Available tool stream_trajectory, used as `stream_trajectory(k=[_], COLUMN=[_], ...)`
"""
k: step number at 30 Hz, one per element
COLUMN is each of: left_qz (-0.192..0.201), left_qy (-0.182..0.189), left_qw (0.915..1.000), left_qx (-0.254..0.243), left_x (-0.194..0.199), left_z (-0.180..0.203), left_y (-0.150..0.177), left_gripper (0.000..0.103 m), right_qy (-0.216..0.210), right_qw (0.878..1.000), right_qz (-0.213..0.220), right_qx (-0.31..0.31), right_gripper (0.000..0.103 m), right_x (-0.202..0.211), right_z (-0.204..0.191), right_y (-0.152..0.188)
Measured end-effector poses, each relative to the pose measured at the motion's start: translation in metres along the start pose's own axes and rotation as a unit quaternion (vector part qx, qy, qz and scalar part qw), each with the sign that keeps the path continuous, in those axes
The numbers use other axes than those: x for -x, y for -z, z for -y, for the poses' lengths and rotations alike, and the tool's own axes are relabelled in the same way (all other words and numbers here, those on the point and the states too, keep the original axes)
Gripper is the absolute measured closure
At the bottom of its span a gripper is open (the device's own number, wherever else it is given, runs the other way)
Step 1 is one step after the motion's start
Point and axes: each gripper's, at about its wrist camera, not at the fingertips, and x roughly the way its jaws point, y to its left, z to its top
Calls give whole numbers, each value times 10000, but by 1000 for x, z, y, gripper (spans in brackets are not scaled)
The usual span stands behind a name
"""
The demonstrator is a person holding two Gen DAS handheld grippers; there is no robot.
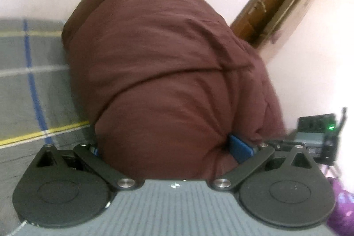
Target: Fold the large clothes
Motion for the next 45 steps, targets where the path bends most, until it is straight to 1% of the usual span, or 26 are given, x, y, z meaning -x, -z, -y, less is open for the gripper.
stream_trajectory(k=[2, 5, 11, 15, 16, 18, 21, 25, 29, 30, 39, 42, 45], left_qz=[172, 339, 636, 839, 869, 931, 978, 985, 983, 982, 1077, 1097, 1084], left_qy=[-354, -701, -1240, -1563, -1630, -1761, -1894, -2065, -2122, -2134, -2160, -2196, -2237], left_qw=[9989, 9962, 9898, 9838, 9825, 9797, 9769, 9735, 9722, 9720, 9700, 9688, 9678], left_qx=[-253, -384, -288, -259, -249, -215, -114, -35, 61, 95, 283, 337, 396], left_x=[14, 39, 103, 148, 153, 172, 194, 208, 223, 225, 241, 240, 239], left_z=[15, 25, 24, 29, 32, 33, 31, 35, 31, 30, 22, 22, 19], left_y=[6, 9, 3, 12, 10, 18, 27, 35, 48, 51, 62, 65, 67], left_gripper=[1, 2, 2, 2, 2, 2, 2, 2, 2, 2, 2, 2, 2], right_qy=[-31, -180, -624, -889, -948, -1049, -1148, -1213, -1213, -1199, -1144, -1155, -1147], right_qw=[9999, 9996, 9969, 9943, 9936, 9924, 9911, 9905, 9905, 9906, 9900, 9894, 9890], right_qz=[28, 110, 201, 196, 179, 135, 70, -38, -133, -161, -306, -361, -422], right_qx=[120, 197, 425, 558, 588, 625, 667, 650, 642, 640, 773, 808, 835], right_gripper=[29, 34, 34, 34, 34, 34, 34, 34, 34, 34, 34, 34, 34], right_x=[-5, -16, -33, -36, -36, -37, -33, -36, -35, -40, -48, -35, -36], right_z=[-11, -26, -69, -83, -84, -86, -87, -97, -102, -103, -117, -104, -105], right_y=[2, 7, 14, 13, 13, 15, 19, 32, 43, 39, 45, 45, 46])
